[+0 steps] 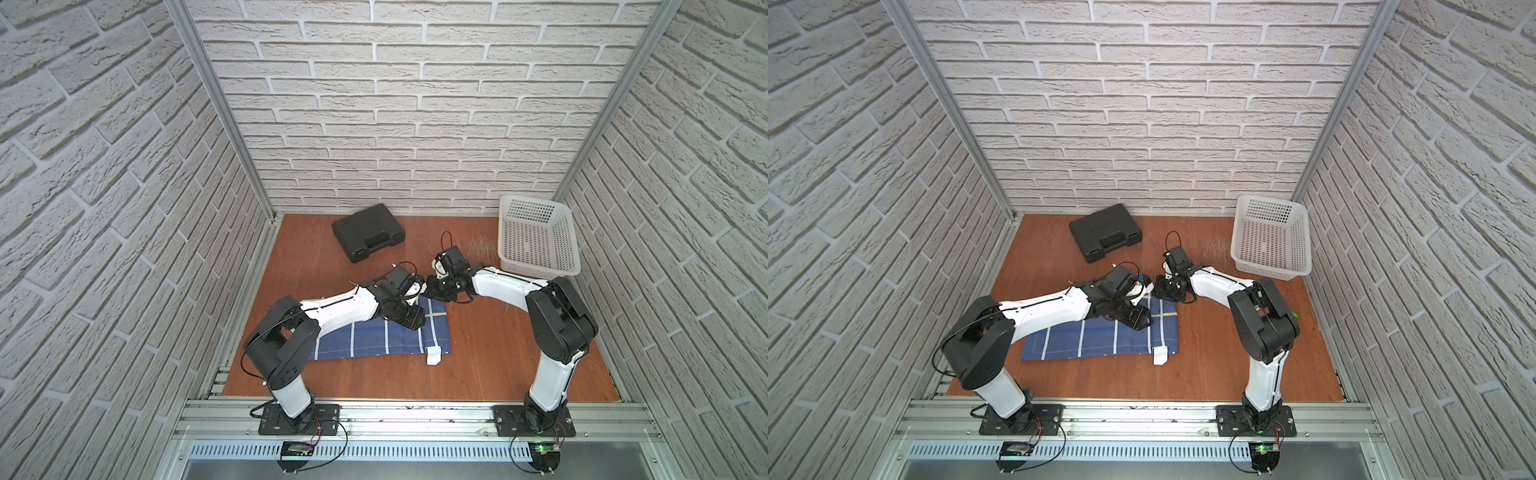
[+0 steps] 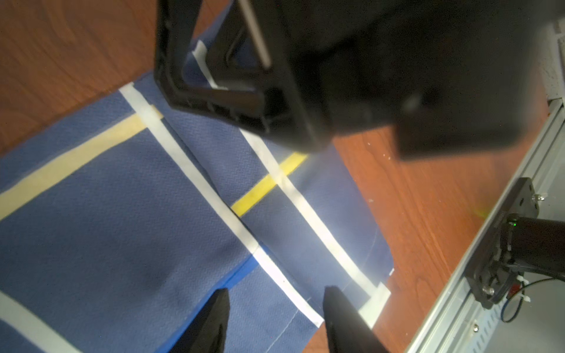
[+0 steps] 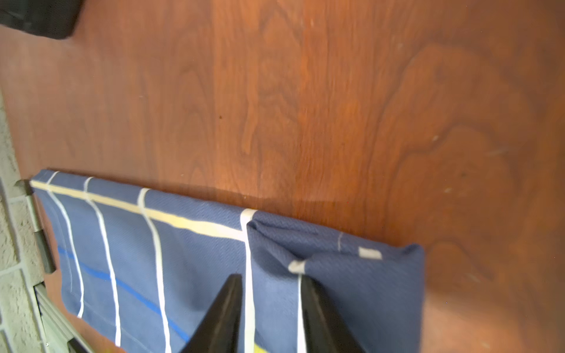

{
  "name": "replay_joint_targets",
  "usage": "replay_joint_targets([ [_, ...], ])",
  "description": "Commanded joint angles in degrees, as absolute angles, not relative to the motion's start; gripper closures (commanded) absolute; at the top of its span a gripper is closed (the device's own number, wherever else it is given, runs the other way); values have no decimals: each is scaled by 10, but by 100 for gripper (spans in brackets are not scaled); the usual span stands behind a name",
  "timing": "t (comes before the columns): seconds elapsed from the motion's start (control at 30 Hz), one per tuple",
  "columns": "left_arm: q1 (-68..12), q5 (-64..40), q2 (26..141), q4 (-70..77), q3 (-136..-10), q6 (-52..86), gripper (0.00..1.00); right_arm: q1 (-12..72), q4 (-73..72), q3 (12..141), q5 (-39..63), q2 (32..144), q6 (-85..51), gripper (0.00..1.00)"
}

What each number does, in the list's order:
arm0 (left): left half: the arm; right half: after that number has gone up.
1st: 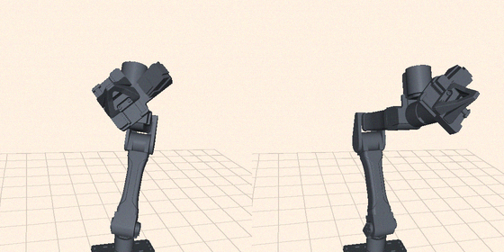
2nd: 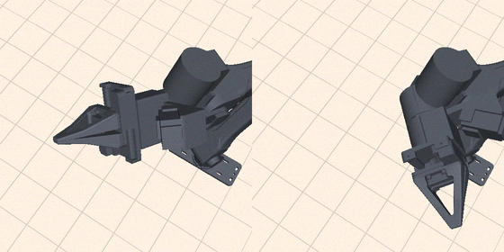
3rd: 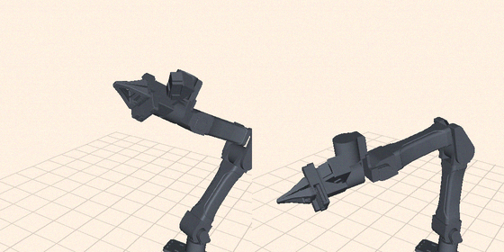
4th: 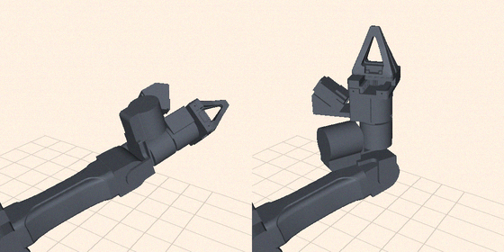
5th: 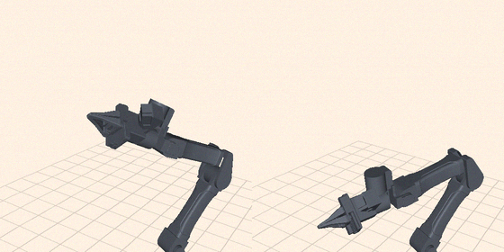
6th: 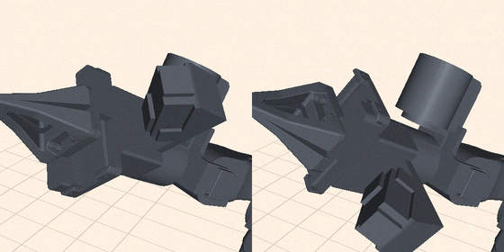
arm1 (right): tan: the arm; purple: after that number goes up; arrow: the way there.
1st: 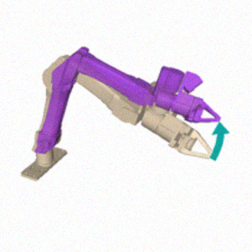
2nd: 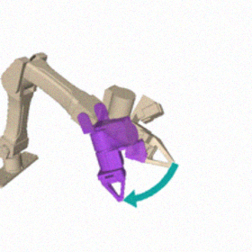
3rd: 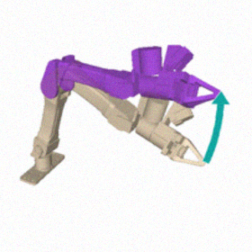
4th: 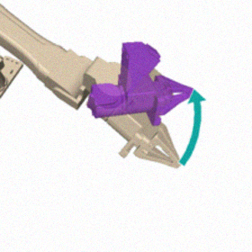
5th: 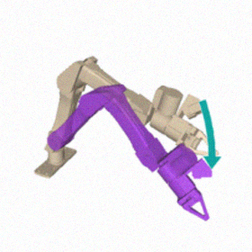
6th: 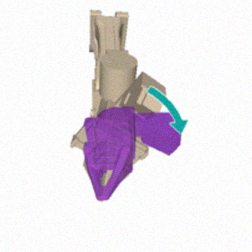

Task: Roll up the pillowcase
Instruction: Roll the pillowcase at the center of the board.

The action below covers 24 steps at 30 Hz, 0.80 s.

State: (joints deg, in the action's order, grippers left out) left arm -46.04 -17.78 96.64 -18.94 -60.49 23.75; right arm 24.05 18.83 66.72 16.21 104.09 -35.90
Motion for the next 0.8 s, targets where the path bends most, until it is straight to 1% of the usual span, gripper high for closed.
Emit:
replay_joint_targets([
  [0.0, -465, -171, 974, -170, -606, 240, 45, 219, 203, 646, 191, 952, -315, 55],
  [0.13, -465, -170, 977, -156, -611, 242, 44, 203, 210, 553, 234, 881, -275, 46],
  [0.23, -466, -167, 987, -144, -614, 244, 43, 183, 176, 473, 276, 839, -272, 39],
  [0.3, -468, -162, 994, -137, -614, 246, 43, 176, 166, 443, 287, 824, -271, 37],
  [0.4, -470, -155, 1001, -127, -612, 248, 43, 161, 115, 405, 310, 831, -294, 36],
  [0.6, -472, -143, 1009, -118, -616, 252, 41, 154, 9, 365, 358, 887, -342, 36],
  [0.77, -474, -143, 1026, -120, -618, 248, 42, 137, -54, 350, 389, 934, -362, 39],
])
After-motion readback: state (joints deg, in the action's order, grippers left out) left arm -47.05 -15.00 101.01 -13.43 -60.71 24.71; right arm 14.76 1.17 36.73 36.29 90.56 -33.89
